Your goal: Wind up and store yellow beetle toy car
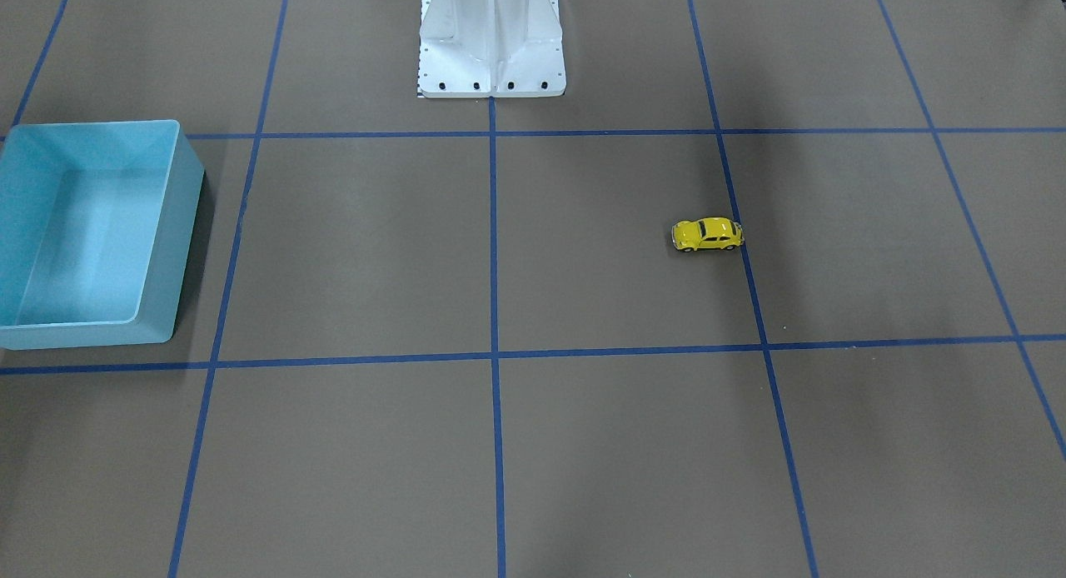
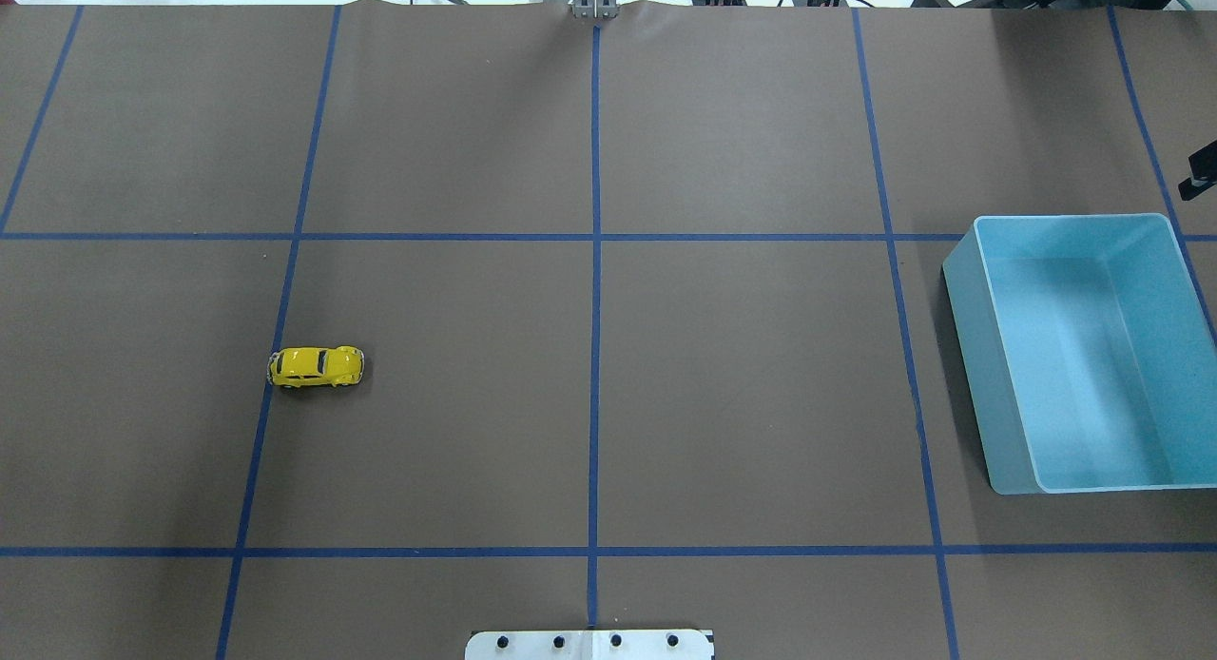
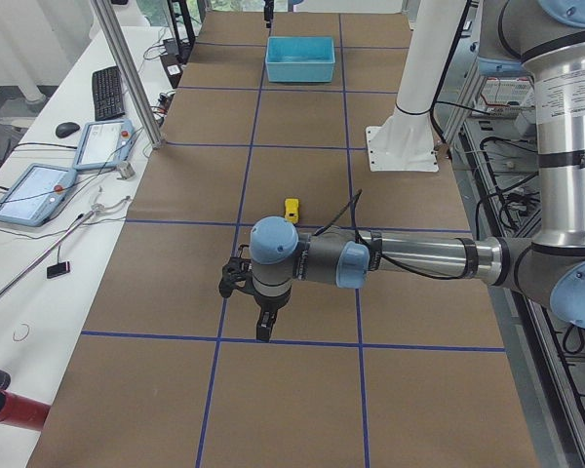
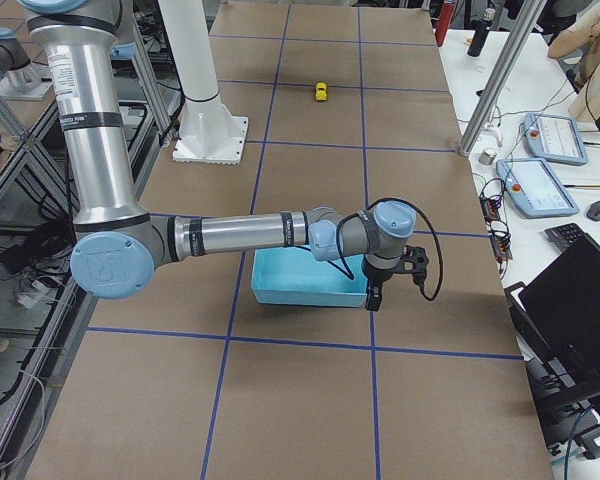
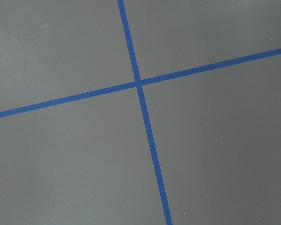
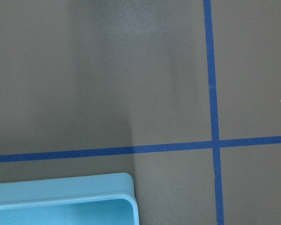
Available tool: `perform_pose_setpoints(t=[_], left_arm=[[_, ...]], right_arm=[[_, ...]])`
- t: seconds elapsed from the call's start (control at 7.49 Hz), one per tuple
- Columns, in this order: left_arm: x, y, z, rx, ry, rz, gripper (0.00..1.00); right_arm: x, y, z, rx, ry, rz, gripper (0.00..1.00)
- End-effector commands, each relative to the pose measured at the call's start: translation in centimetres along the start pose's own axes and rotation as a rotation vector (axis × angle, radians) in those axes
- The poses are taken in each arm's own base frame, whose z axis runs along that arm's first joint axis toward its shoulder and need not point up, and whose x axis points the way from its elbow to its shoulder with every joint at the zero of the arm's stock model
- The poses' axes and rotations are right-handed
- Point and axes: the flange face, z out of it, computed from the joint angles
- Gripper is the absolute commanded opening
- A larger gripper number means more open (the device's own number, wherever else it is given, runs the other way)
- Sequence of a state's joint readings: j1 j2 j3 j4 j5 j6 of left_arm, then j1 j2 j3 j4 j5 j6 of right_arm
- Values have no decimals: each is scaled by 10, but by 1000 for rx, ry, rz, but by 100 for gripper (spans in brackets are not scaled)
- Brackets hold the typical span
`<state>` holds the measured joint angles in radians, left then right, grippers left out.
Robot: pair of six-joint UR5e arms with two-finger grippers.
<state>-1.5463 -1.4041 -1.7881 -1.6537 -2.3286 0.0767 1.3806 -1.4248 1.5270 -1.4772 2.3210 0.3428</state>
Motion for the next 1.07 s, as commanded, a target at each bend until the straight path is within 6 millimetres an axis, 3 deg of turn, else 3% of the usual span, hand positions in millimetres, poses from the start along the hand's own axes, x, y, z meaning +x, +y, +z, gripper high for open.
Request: perform_pose_setpoints(t=[0.0, 0.4, 0.53, 0.8, 0.94], left_arm=[[-1, 1, 0, 1, 3, -3, 100], [-2, 2, 1, -2, 1, -6, 100], [-3, 2, 1, -3, 1, -7, 100], [-3, 2, 2, -8, 2, -13, 100], [-3, 3, 1, -18, 2, -25, 100]], right_arm=[[-2, 0, -4, 8, 2, -5, 100], [3, 0, -8, 19, 7, -6, 100], [12, 1, -15, 24, -6, 13, 100], [45, 15, 0, -6, 15, 63, 100], [40, 10, -3, 7, 22, 62, 100]])
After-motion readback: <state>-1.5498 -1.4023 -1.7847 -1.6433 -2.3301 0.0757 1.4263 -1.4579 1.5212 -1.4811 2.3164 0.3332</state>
